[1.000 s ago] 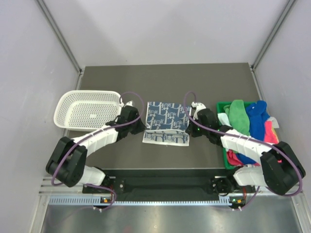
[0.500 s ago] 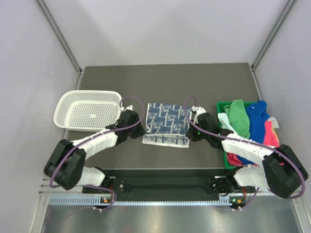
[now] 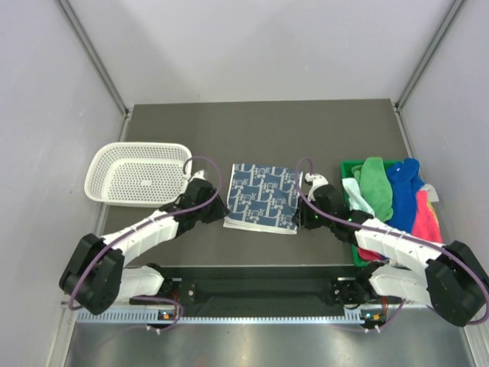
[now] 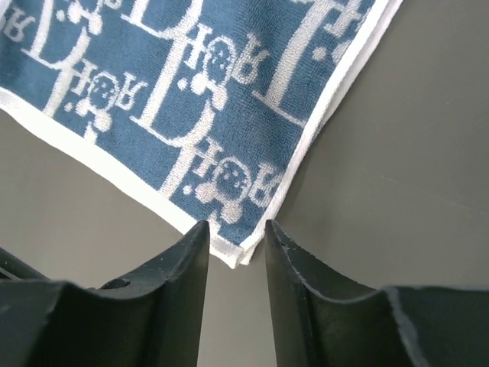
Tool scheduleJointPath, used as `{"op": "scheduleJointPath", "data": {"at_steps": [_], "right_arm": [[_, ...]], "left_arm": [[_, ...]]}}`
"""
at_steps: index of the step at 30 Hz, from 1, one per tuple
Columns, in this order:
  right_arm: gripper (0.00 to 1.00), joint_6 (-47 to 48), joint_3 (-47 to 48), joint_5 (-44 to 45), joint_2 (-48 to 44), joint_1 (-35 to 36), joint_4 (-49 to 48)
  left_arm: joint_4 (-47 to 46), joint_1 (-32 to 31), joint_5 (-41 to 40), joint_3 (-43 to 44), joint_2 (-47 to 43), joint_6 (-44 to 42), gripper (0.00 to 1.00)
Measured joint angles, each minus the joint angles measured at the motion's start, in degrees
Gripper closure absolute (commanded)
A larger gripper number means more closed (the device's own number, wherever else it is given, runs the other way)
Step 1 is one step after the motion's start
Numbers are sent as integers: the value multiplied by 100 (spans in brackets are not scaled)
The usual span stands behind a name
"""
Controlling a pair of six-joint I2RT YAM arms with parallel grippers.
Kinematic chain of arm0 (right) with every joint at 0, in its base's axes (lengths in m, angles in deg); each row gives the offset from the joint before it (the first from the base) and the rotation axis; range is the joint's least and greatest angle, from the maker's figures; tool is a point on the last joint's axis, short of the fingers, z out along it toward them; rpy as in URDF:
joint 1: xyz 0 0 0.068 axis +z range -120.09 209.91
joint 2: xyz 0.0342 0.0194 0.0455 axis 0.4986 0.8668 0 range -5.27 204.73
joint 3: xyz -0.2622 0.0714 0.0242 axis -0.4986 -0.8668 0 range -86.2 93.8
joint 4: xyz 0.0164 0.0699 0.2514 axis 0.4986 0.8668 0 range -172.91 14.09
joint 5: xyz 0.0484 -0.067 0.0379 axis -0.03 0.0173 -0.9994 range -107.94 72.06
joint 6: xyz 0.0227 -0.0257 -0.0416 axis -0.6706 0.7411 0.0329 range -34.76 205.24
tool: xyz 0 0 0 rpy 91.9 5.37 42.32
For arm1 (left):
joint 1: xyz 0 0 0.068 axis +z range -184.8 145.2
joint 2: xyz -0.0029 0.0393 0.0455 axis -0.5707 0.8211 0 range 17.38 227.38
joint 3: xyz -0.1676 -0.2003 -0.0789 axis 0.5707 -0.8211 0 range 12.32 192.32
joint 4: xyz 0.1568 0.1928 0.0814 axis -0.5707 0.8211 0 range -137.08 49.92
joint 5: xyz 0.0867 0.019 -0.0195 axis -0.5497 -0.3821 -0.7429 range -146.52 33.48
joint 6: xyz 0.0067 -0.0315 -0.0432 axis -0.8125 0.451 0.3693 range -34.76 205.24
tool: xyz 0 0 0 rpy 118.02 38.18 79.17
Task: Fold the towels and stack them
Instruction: Fold the towel
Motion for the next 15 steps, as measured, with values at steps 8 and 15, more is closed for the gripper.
{"op": "scheduleJointPath", "data": {"at_steps": [8, 15], "right_arm": [[60, -188, 0, 387, -354, 118, 260], [61, -424, 133, 780, 90, 575, 352]], "left_arm": [[365, 0, -68, 13, -562, -101, 60], [494, -7, -264, 256, -212, -247, 66]]}}
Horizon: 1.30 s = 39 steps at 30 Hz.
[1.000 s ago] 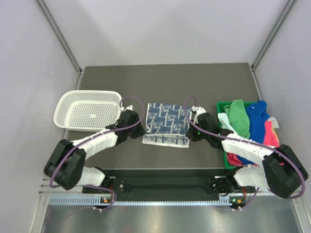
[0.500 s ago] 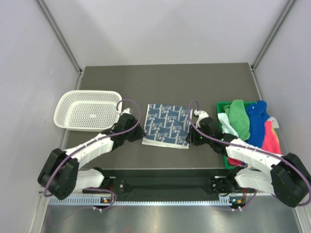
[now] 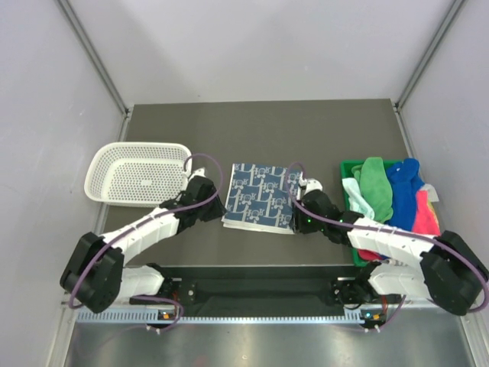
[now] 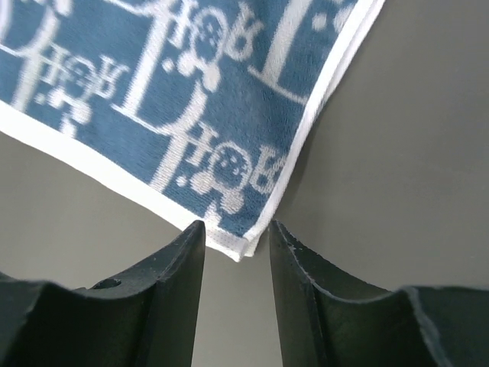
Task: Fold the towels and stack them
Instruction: Fold the towel
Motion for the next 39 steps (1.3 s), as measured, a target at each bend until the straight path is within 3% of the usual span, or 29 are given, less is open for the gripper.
{"op": "scheduleJointPath", "data": {"at_steps": [8, 11, 16, 23, 30, 34, 36, 39], "right_arm": [[63, -413, 17, 352, 627, 247, -11], [73, -509, 15, 457, 662, 328, -31], [88, -632, 17, 581, 717, 365, -39], [95, -717, 15, 619, 627, 365, 118], [92, -772, 15, 557, 442, 372, 501], [78, -793, 15, 446, 258, 376, 691], [71, -780, 15, 420, 179, 376, 807], [65, -767, 15, 378, 72, 376, 981]], "left_arm": [[-111, -186, -190, -173, 487, -103, 63], [-212, -280, -223, -278, 549, -103, 65], [-334, -367, -245, -315, 592, -90, 73], [-468, -466, -282, -411, 579, -9, 94], [-299, -667, -247, -649, 210, 262, 100], [61, -837, -181, -885, -323, 529, 99], [302, -898, -188, -931, -535, 608, 92], [669, -920, -186, -925, -719, 654, 73]]}}
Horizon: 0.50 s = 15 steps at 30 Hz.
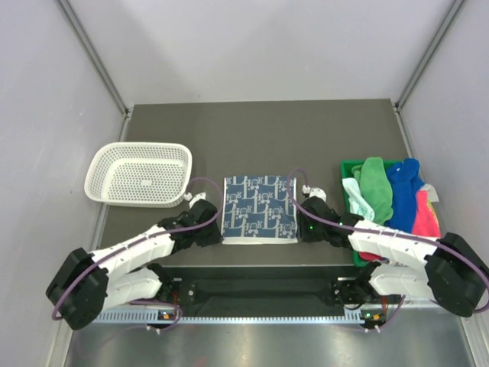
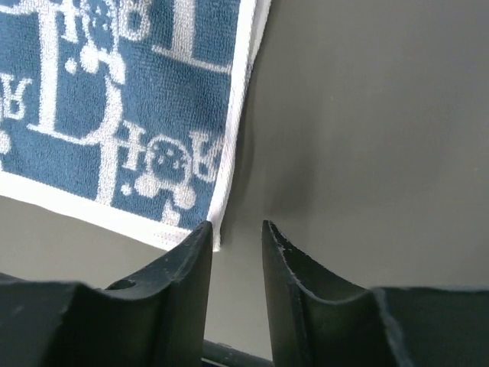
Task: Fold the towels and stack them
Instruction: Fold the towel
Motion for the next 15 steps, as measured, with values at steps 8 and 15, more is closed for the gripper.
{"op": "scheduleJointPath", "data": {"at_steps": [8, 15], "right_arm": [[63, 286, 636, 63, -20, -208, 428], [66, 673, 1646, 17, 844, -1019, 28]], "left_arm": [[1233, -7, -144, 1128, -251, -297, 62], [629, -20, 55, 1665, 168, -511, 85]]}}
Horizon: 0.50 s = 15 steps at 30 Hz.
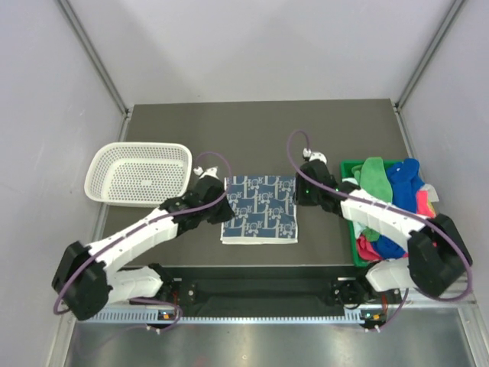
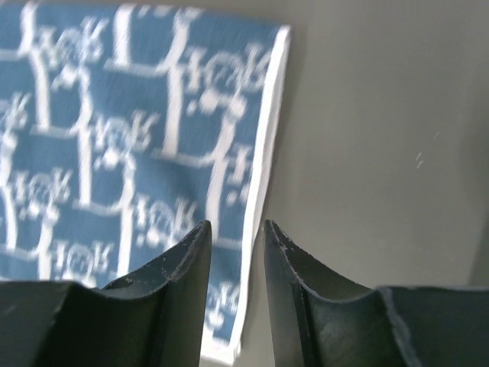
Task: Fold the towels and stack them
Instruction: Fold the towel
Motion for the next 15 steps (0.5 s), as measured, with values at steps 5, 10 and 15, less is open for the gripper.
{"op": "scheduleJointPath", "data": {"at_steps": [5, 10, 15], "right_arm": [[66, 190, 426, -33, 872, -446, -361], [65, 282, 654, -68, 1484, -612, -597], [65, 278, 883, -72, 1856, -640, -809]], "left_arm": [[-925, -146, 299, -46, 1043, 11, 87], [-1652, -557, 369, -74, 1781, 59, 89], [-1989, -811, 343, -236, 2175, 157, 91]]}}
